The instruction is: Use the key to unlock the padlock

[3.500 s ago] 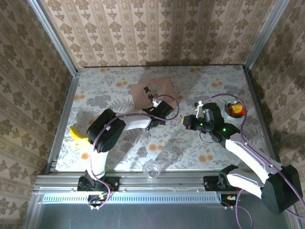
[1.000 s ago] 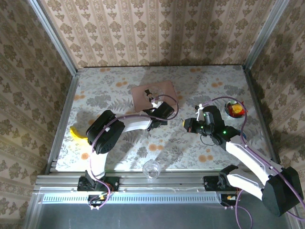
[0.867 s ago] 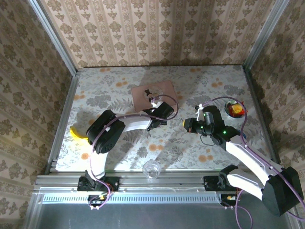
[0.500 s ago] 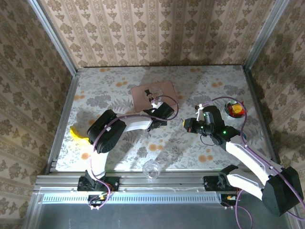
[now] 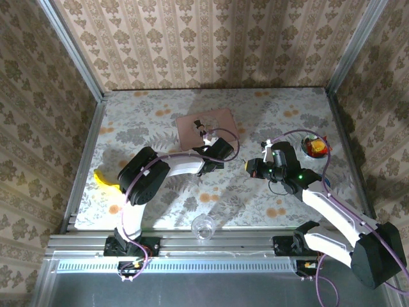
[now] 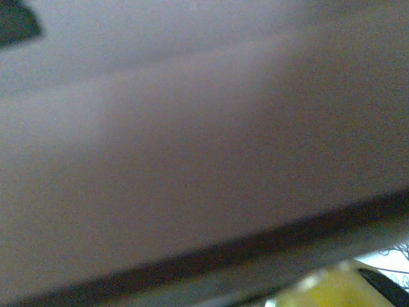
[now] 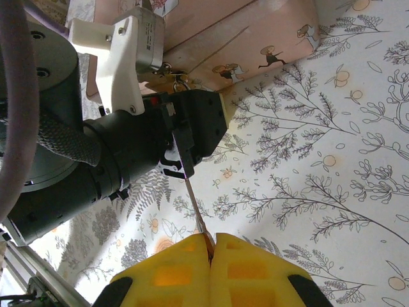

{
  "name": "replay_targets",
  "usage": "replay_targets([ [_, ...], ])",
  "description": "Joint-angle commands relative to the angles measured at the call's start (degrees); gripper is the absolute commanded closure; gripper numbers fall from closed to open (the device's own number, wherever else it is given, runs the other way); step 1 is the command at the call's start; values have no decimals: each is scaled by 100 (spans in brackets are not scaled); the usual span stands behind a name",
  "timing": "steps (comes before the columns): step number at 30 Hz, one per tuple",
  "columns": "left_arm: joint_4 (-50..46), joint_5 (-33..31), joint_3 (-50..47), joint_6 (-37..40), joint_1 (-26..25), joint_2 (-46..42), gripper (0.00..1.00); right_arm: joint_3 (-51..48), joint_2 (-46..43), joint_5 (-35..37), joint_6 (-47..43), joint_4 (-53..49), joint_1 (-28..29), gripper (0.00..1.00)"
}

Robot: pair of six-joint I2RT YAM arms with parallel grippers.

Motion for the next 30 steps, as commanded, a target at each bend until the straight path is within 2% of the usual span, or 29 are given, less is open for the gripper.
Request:
replay_targets([
  [1,-201,-31,80,42,34,100,59,90,21,17,-91,120,-34,100],
  [4,-203,-39,84,55,37,117,62,86,21,14,-85,132,-34,100],
  [12,-193,39,80,18,23,44,94,-88,56,28,-68,243,-33,100],
  [18,-211,221,61,-244,6,-150,100,-439,135,-23,-16,605,-35,100],
  [30,-110,1039,-110,-1265,27,-445,100,-1267,388,-317,-63,1897,-35,100],
])
